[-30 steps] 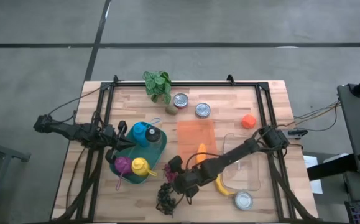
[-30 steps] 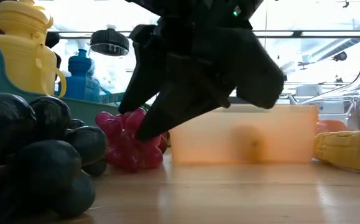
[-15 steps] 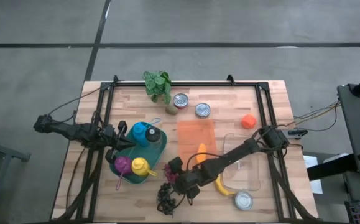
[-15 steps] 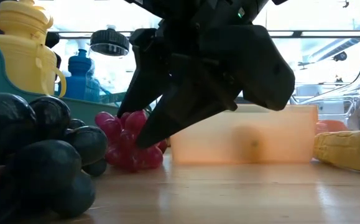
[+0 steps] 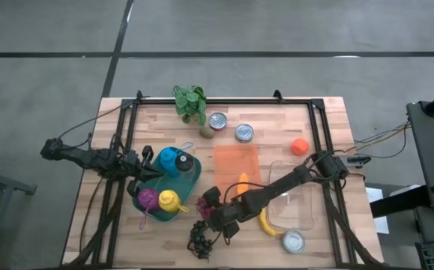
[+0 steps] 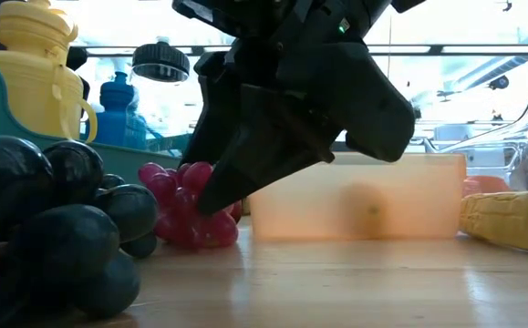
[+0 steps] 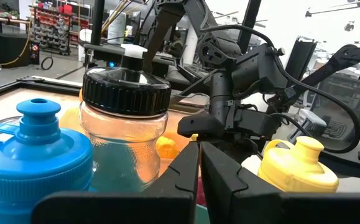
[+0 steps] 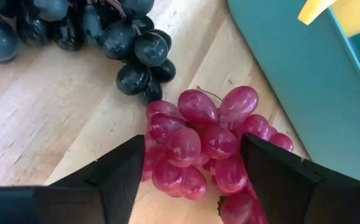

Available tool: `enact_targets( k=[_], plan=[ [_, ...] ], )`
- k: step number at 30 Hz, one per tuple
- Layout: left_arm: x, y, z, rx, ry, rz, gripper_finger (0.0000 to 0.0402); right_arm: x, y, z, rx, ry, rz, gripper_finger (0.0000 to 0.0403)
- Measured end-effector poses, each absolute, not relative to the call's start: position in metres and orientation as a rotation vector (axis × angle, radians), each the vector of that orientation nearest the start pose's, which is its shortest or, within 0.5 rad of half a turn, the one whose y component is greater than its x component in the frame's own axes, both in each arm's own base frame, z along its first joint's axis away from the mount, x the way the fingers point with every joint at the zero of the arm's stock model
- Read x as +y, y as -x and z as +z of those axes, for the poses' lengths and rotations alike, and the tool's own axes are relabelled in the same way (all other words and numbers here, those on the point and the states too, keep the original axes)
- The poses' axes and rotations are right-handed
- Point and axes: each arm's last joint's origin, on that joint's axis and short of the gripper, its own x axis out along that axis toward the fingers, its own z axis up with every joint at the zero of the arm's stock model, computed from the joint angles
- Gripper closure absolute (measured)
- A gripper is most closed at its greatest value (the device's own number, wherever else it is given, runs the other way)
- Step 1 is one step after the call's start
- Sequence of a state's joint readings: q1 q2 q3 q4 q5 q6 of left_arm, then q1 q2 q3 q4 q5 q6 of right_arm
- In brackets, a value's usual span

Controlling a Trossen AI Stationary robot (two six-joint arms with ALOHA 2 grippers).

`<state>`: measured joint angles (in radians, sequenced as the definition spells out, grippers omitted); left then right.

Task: Pick & Place Food Item
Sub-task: Put the purple grapes into the orange bin

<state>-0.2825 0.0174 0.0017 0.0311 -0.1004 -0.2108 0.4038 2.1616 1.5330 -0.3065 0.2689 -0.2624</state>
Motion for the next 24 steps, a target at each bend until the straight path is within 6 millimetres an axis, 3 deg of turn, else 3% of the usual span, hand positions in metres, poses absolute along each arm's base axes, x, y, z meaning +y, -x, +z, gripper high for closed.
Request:
enact_targets(
  k=[8,24],
  plan=[
    [-0.0247,-0.0954,0.1657,0.004,0.213,-0.183,0.0380,0.1725,-0.4236,0.1503,0.867,0.553,0.238,0.0220],
    [-0.0247,-0.0954,0.1658,0.004,0.213,-0.183,0.0380,0.1715,-0.4242,0.1505,0.871,0.478,0.201,0.0324]
  ],
)
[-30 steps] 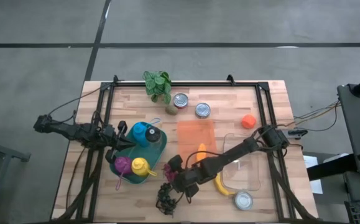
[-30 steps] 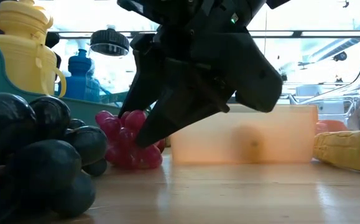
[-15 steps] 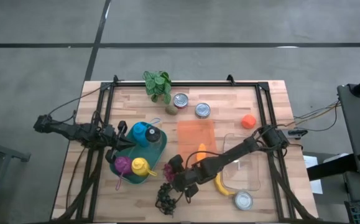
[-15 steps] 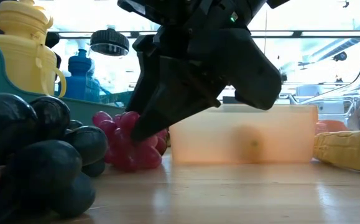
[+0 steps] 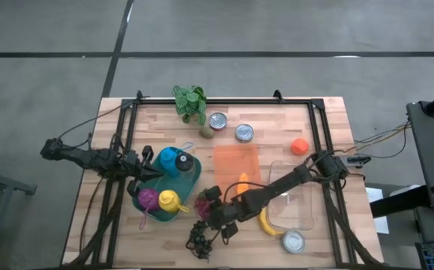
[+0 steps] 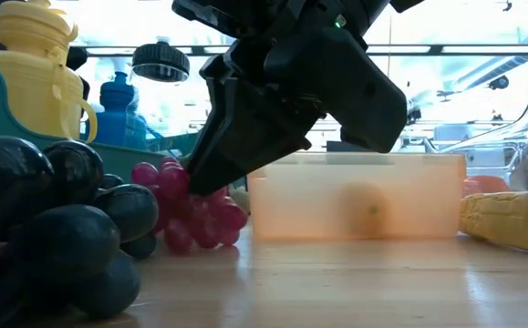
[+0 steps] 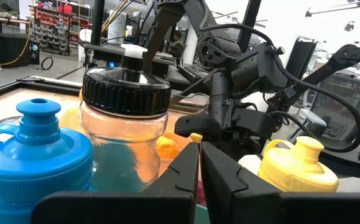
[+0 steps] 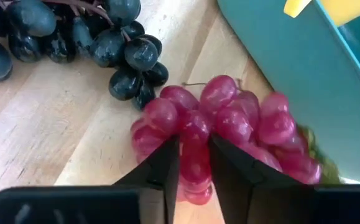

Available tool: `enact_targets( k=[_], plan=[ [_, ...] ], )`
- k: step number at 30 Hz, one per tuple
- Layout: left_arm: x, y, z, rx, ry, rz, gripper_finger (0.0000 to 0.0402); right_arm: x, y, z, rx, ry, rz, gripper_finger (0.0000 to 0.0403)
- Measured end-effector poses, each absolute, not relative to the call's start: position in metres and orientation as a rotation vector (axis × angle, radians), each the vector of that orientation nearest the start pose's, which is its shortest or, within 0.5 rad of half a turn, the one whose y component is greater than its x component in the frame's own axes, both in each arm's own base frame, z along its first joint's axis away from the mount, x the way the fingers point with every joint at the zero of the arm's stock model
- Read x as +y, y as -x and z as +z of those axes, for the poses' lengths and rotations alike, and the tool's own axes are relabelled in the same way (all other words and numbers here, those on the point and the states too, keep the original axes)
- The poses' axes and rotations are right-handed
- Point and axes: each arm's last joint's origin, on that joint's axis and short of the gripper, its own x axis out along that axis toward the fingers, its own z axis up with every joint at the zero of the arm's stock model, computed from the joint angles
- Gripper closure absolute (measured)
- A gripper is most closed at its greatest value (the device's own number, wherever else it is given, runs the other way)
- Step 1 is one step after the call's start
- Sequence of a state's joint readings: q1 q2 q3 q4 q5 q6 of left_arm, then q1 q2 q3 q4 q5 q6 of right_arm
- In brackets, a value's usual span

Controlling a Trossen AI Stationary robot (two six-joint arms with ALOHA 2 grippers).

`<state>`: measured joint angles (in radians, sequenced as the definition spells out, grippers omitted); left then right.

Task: Pick & Place Food Item
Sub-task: Put the purple grapes into the orange bin

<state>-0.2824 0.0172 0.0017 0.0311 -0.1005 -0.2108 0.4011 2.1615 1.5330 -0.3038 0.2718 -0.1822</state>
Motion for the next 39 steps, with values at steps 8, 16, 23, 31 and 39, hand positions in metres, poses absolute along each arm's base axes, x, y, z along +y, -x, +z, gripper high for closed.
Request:
enact_targets(
  k=[8,16,23,31,39],
  plan=[
    [-0.025,-0.095,0.166,0.004,0.213,-0.183,0.0380,0.171,-0.424,0.150,0.872,0.478,0.201,0.0367],
    [-0.025,-0.095,0.166,0.004,0.213,-0.183,0.0380,0.171,-0.424,0.150,0.872,0.478,0.200,0.0371],
    [-0.025,-0.095,0.166,0.004,0.213,-0.183,0.0380,0.171,-0.425,0.152,0.868,0.477,0.200,0.0371],
    [-0.025,-0.095,0.166,0.004,0.213,-0.183,0.0380,0.170,-0.422,0.162,0.865,0.475,0.200,0.0371],
    [-0.025,-0.095,0.166,0.004,0.213,-0.183,0.0380,0.168,-0.416,0.185,0.840,0.449,0.190,0.0371]
  ],
)
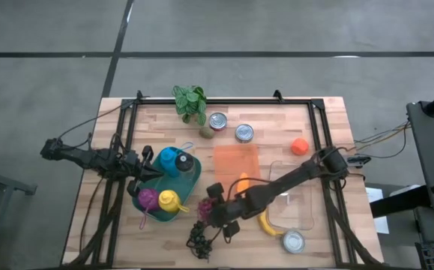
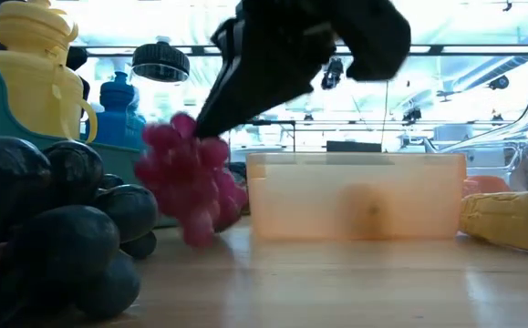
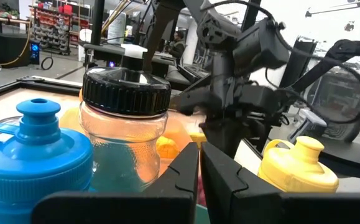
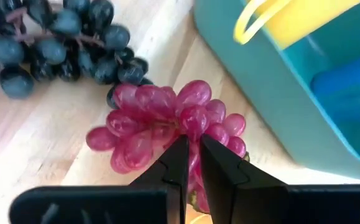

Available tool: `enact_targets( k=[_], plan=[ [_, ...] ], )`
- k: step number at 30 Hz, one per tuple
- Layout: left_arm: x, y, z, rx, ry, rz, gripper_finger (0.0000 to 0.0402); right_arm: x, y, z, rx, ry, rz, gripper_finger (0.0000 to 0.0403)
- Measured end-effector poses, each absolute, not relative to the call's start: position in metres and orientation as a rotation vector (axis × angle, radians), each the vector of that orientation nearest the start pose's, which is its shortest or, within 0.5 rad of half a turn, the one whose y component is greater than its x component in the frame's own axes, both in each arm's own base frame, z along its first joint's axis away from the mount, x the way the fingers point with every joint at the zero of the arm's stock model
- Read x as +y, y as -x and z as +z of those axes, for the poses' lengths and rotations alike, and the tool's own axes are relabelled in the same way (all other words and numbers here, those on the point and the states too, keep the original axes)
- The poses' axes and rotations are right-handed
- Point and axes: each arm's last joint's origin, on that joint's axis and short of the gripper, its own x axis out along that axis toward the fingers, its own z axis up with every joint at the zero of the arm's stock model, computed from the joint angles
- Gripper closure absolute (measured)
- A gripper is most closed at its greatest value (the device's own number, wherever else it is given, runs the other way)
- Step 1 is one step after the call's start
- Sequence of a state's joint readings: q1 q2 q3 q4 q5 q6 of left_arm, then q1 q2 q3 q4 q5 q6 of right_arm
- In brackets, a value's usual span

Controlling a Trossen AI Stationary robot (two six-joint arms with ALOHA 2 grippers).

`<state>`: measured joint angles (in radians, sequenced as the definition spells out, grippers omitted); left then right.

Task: Pick & Place Food Item
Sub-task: Put the purple grapes into the orange bin

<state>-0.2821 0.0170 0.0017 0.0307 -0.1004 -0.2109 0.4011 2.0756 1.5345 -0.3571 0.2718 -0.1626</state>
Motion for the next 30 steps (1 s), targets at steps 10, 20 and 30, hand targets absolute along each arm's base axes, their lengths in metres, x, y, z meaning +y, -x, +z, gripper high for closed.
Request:
enact_targets(
  k=[10,20,30],
  plan=[
    [-0.025,-0.095,0.166,0.004,0.213,-0.183,0.0380,0.164,-0.407,0.224,0.755,0.416,0.183,0.0371],
    [-0.025,-0.095,0.166,0.004,0.213,-0.183,0.0380,0.158,-0.389,0.275,0.640,0.378,0.178,0.0371],
    [-0.025,-0.095,0.166,0.004,0.213,-0.183,0.0380,0.164,-0.393,0.263,0.673,0.284,0.248,0.0371]
  ],
)
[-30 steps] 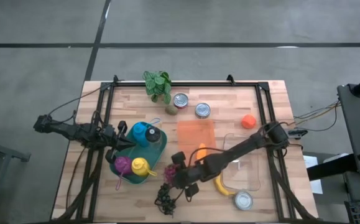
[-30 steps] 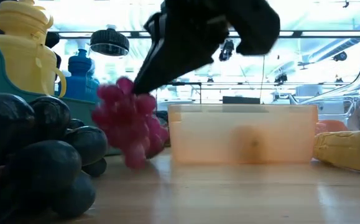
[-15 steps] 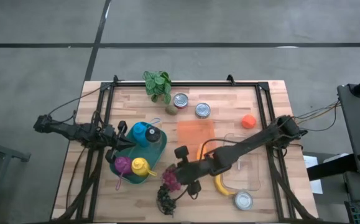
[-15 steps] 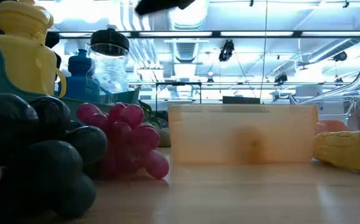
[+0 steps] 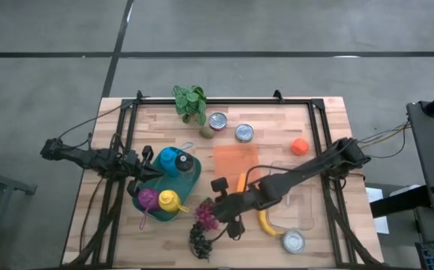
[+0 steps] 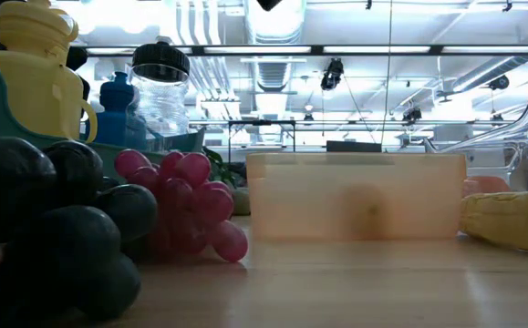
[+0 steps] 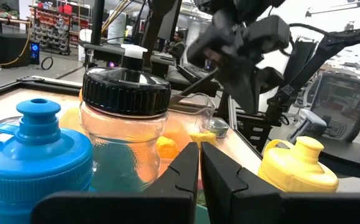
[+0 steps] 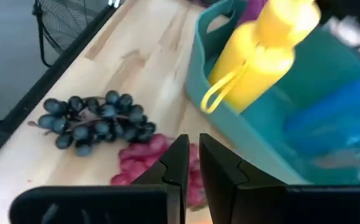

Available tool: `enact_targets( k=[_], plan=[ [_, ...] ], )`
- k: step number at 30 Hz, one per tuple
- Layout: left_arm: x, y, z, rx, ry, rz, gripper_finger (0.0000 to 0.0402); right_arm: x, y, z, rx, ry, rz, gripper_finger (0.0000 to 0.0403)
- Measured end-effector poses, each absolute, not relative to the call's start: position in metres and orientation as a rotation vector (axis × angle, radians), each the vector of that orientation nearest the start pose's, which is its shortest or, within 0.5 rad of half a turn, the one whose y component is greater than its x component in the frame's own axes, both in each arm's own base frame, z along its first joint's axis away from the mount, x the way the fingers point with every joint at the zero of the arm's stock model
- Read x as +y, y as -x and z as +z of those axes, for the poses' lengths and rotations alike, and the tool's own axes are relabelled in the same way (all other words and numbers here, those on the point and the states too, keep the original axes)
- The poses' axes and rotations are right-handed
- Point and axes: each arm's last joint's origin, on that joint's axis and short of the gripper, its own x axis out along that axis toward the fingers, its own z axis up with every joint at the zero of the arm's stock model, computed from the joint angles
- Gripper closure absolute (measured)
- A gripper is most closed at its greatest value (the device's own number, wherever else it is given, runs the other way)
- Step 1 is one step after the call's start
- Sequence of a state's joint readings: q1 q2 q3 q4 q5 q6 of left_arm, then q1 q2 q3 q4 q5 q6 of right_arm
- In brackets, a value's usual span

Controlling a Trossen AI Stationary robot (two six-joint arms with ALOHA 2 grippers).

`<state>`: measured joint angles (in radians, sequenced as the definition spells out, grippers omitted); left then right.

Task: Pick & Place Food Item
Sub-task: Put the purple grapes into the orange bin

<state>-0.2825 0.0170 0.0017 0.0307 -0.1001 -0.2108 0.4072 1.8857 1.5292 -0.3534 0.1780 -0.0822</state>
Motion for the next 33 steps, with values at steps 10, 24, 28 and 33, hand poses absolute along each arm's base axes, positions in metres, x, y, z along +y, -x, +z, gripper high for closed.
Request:
enact_targets(
  k=[10,24,28,33],
  plan=[
    [-0.025,-0.095,0.166,0.005,0.213,-0.183,0.0380,0.173,-0.407,0.225,0.771,-0.013,0.224,0.0309],
    [-0.025,-0.095,0.166,0.004,0.213,-0.183,0.0380,0.183,-0.407,0.212,0.841,-0.476,0.043,0.0168],
    [-0.025,-0.095,0.166,0.004,0.213,-0.183,0.0380,0.184,-0.408,0.207,0.859,-0.565,-0.006,0.0150],
    [-0.025,-0.095,0.166,0.004,0.213,-0.183,0.0380,0.184,-0.408,0.202,0.872,-0.673,-0.063,0.0111]
  ],
)
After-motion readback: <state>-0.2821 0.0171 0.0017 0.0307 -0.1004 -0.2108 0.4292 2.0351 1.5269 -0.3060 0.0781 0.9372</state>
